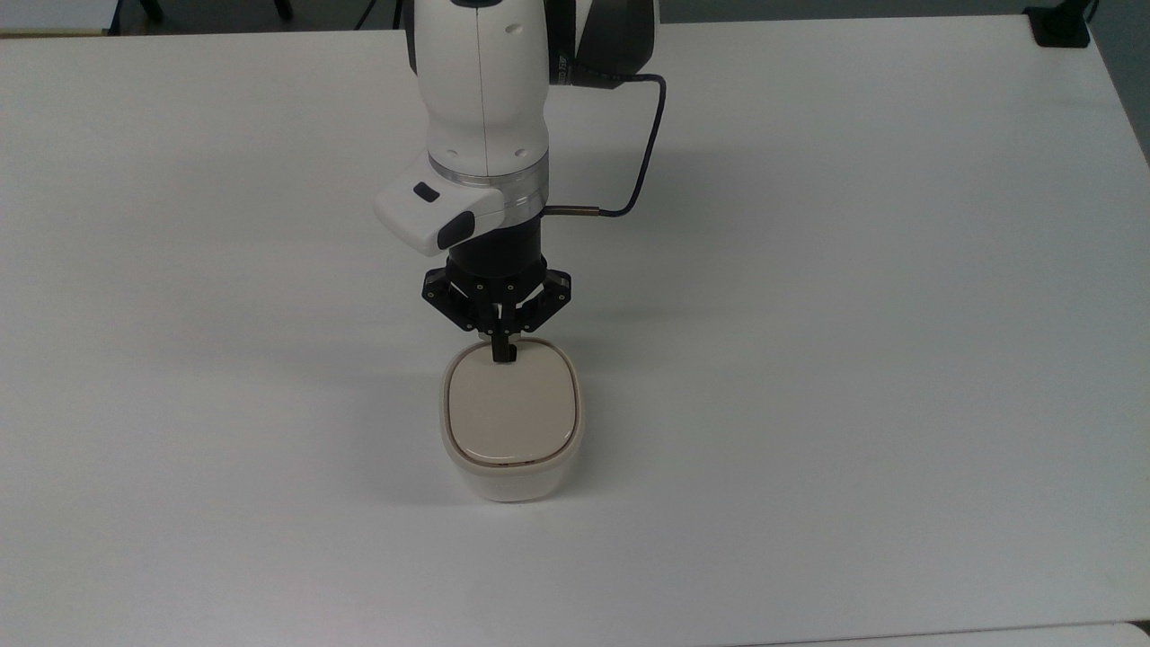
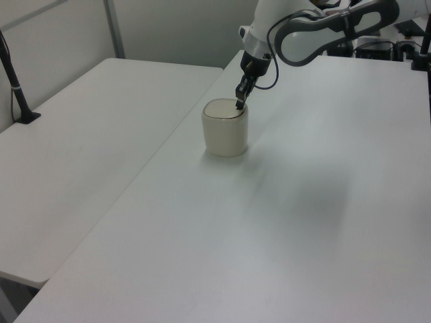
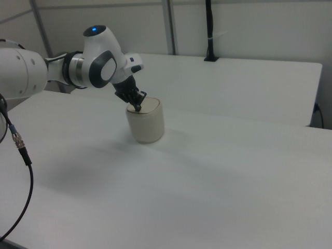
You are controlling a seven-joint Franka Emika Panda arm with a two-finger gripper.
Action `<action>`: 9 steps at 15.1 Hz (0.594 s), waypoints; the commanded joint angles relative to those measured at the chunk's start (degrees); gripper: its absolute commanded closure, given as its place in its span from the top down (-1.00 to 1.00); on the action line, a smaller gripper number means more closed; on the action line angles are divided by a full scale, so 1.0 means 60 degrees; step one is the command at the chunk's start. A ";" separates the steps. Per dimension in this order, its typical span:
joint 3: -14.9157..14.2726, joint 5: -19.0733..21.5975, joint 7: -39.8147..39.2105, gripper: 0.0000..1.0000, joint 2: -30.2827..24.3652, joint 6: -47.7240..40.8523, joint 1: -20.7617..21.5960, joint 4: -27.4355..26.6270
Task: Open the trash bin
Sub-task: 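Lift the gripper up away from the opened bin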
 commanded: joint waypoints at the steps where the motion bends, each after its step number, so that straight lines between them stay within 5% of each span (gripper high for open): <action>1: -0.0098 -0.0059 0.0191 -0.79 -0.0559 -0.0159 0.0087 -0.0135; 5: -0.0157 -0.0073 -0.0203 0.03 -0.1909 -0.2907 0.0013 -0.0766; 6: -0.0157 -0.0073 -0.0205 0.70 -0.2158 -0.3611 0.0013 -0.0825; 7: -0.0157 -0.0088 -0.0205 1.00 -0.2436 -0.4270 -0.0001 -0.0970; 9: -0.0157 -0.0205 -0.0191 1.00 -0.2993 -0.5283 -0.0031 -0.1176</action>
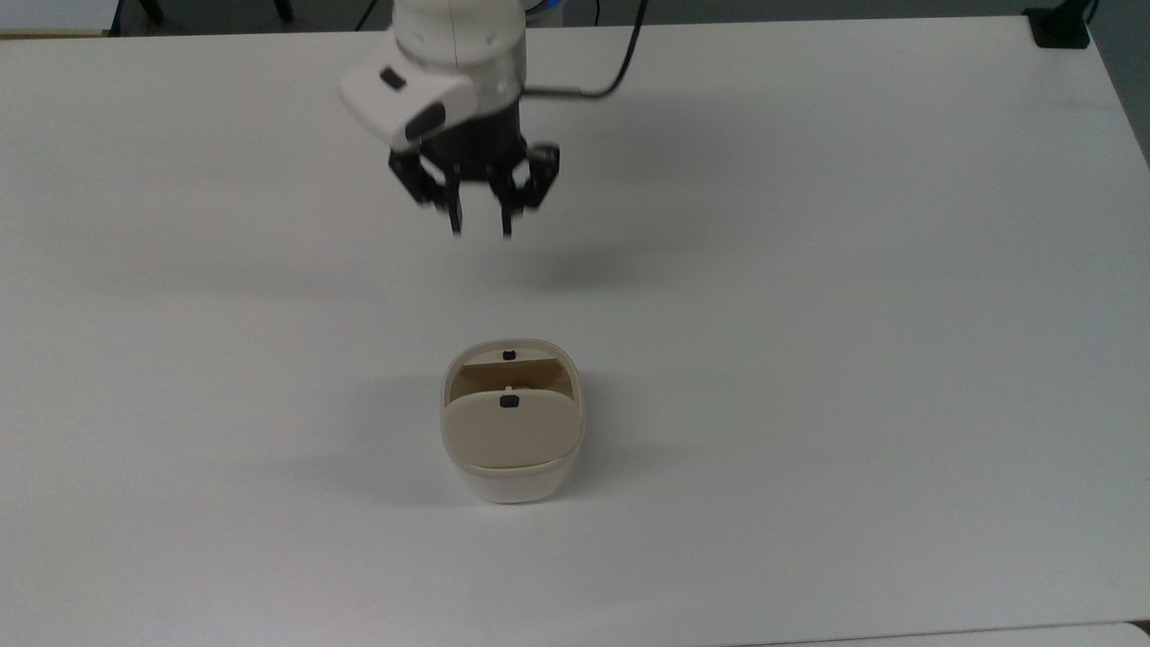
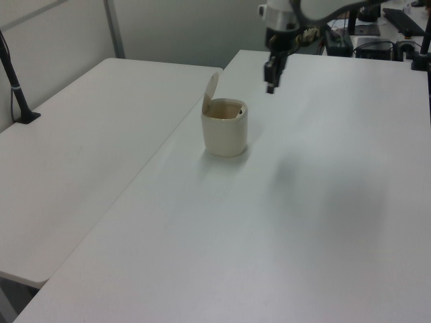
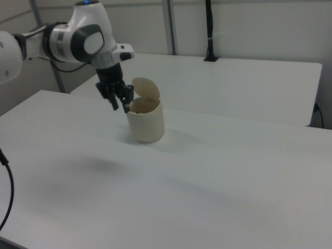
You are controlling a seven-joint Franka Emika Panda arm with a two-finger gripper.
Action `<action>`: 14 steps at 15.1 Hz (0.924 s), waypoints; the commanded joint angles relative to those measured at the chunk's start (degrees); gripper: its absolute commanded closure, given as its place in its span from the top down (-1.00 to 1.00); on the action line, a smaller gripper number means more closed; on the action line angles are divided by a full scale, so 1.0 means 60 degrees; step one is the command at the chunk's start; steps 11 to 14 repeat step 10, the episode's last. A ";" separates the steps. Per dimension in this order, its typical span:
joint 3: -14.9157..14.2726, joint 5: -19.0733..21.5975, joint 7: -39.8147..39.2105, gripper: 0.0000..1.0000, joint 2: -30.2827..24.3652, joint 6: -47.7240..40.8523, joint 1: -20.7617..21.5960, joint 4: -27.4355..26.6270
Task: Open the trash bin
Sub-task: 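Lift the gripper up away from the opened bin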
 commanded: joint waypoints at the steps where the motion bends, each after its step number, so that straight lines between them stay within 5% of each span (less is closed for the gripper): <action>1: -0.0062 -0.0207 -0.0122 1.00 -0.1359 -0.1501 -0.0028 -0.0968; 14: -0.0076 -0.0207 0.0376 1.00 -0.1683 -0.2252 -0.0176 -0.1070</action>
